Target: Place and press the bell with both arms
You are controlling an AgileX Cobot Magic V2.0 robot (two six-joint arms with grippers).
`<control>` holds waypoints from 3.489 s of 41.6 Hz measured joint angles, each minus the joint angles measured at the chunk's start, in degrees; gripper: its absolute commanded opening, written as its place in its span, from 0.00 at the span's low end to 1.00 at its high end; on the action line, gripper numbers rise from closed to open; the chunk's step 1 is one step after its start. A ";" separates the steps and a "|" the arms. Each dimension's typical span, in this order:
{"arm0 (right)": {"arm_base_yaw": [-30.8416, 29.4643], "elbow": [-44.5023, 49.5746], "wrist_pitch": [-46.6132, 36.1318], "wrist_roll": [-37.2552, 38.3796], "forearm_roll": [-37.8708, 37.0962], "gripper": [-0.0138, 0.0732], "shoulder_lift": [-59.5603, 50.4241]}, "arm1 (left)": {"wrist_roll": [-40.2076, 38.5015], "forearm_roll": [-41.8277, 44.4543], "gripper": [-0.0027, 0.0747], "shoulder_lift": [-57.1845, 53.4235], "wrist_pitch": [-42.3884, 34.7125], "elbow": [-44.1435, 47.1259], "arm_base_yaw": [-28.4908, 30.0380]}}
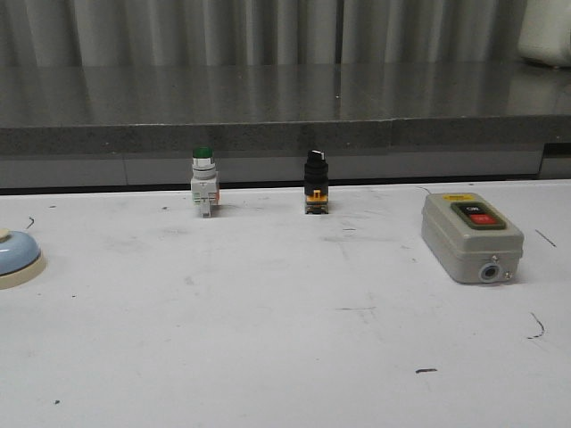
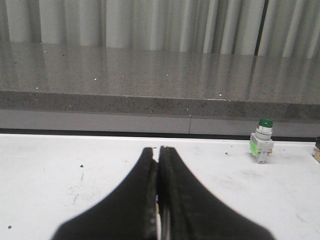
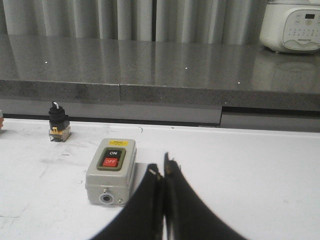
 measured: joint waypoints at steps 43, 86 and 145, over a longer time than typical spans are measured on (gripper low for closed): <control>0.00 -12.68 9.10 0.00 0.00 0.09 0.00 | 0.00 0.00 0.01 0.00 -0.68 -8.39 0.00; -0.33 -35.37 27.96 -0.47 0.00 0.09 31.21 | 0.00 0.00 0.01 28.84 27.66 -35.11 0.00; -0.33 -35.37 29.18 -0.57 -0.20 0.79 33.04 | 0.00 -0.99 0.81 73.39 38.58 -54.35 0.00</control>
